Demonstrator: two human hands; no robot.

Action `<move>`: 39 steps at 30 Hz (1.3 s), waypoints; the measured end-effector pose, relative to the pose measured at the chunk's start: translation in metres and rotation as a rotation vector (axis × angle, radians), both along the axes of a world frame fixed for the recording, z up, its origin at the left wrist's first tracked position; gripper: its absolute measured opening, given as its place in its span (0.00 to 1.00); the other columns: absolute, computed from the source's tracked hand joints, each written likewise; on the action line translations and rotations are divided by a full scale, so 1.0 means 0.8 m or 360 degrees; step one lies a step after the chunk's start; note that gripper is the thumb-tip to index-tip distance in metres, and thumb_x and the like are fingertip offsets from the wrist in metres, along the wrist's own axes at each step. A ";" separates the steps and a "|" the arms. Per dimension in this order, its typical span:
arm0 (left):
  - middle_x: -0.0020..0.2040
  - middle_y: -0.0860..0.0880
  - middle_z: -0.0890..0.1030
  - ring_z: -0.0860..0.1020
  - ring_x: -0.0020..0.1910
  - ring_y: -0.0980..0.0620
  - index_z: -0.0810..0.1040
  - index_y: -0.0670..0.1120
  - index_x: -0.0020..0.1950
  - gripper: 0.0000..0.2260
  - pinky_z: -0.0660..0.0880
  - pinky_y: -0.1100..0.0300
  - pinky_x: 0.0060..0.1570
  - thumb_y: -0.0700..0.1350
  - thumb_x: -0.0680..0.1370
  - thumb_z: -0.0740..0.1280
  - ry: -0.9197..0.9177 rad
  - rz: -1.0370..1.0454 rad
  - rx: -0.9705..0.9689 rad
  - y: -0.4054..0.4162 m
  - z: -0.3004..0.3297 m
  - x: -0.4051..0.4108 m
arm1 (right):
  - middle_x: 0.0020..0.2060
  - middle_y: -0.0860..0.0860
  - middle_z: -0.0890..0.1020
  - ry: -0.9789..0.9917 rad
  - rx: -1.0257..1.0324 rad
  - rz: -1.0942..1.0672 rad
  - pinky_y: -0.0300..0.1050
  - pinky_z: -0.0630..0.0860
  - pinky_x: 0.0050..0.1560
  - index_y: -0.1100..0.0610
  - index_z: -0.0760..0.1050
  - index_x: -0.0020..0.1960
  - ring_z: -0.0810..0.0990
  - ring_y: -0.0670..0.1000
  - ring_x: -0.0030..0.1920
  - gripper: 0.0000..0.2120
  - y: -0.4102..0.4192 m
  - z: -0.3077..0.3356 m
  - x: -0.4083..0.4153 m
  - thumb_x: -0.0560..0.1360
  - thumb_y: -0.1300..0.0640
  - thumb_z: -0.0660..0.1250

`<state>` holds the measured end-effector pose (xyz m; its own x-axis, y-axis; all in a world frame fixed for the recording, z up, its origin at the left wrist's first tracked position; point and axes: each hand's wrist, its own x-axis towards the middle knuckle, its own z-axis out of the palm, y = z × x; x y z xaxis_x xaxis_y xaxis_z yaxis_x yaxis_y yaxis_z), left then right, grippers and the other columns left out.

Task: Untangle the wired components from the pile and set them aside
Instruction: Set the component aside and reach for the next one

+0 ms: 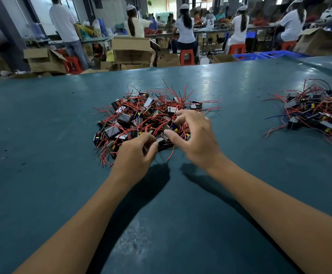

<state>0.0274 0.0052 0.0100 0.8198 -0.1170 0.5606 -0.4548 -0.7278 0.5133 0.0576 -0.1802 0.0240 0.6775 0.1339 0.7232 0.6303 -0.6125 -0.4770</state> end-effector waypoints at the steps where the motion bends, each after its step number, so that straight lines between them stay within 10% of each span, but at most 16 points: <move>1: 0.36 0.54 0.81 0.79 0.30 0.56 0.80 0.46 0.51 0.04 0.77 0.59 0.33 0.45 0.82 0.66 0.0073 -0.0088 -0.0153 -0.001 0.001 -0.002 | 0.59 0.50 0.80 -0.0025 -0.0054 -0.0005 0.53 0.61 0.68 0.57 0.77 0.49 0.73 0.51 0.66 0.16 -0.001 0.005 -0.003 0.72 0.45 0.73; 5: 0.45 0.50 0.82 0.82 0.39 0.48 0.77 0.43 0.58 0.09 0.79 0.55 0.31 0.45 0.82 0.63 0.0493 -0.0609 -0.0896 -0.014 0.012 -0.013 | 0.43 0.49 0.80 -0.0096 -0.0422 -0.0034 0.53 0.61 0.71 0.57 0.75 0.47 0.77 0.51 0.52 0.19 -0.004 0.025 -0.014 0.73 0.40 0.71; 8: 0.43 0.44 0.81 0.80 0.40 0.47 0.77 0.40 0.54 0.05 0.80 0.56 0.33 0.41 0.81 0.66 0.0719 -0.0672 -0.1128 -0.021 0.014 -0.016 | 0.34 0.48 0.75 -0.0150 -0.0610 -0.0006 0.50 0.73 0.52 0.57 0.74 0.46 0.73 0.52 0.38 0.17 -0.008 0.026 -0.030 0.73 0.44 0.73; 13: 0.39 0.45 0.82 0.80 0.38 0.48 0.78 0.36 0.50 0.02 0.80 0.59 0.35 0.34 0.80 0.65 0.0870 -0.0550 -0.1195 -0.031 0.007 -0.016 | 0.41 0.49 0.80 0.0034 -0.0860 0.0146 0.50 0.73 0.49 0.55 0.75 0.53 0.77 0.53 0.41 0.20 -0.028 0.011 -0.049 0.75 0.38 0.67; 23: 0.47 0.36 0.84 0.85 0.45 0.41 0.76 0.36 0.51 0.02 0.82 0.55 0.42 0.35 0.81 0.64 0.0942 -0.0460 -0.1540 -0.027 0.010 -0.020 | 0.31 0.47 0.82 0.0696 0.0009 0.0441 0.41 0.75 0.35 0.49 0.78 0.41 0.78 0.46 0.30 0.07 -0.039 0.007 -0.049 0.78 0.55 0.69; 39: 0.40 0.48 0.78 0.77 0.35 0.54 0.76 0.40 0.58 0.07 0.75 0.64 0.35 0.40 0.84 0.60 0.0795 -0.0317 -0.1642 -0.021 0.001 -0.008 | 0.34 0.49 0.85 0.1061 0.0037 0.0588 0.30 0.71 0.31 0.52 0.78 0.41 0.82 0.47 0.30 0.07 -0.046 0.013 -0.052 0.78 0.57 0.69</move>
<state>0.0208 -0.0118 0.0108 0.9949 0.0548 0.0845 -0.0939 0.2019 0.9749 0.0160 -0.2166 0.0345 0.8859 0.4264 0.1824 0.3665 -0.4028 -0.8387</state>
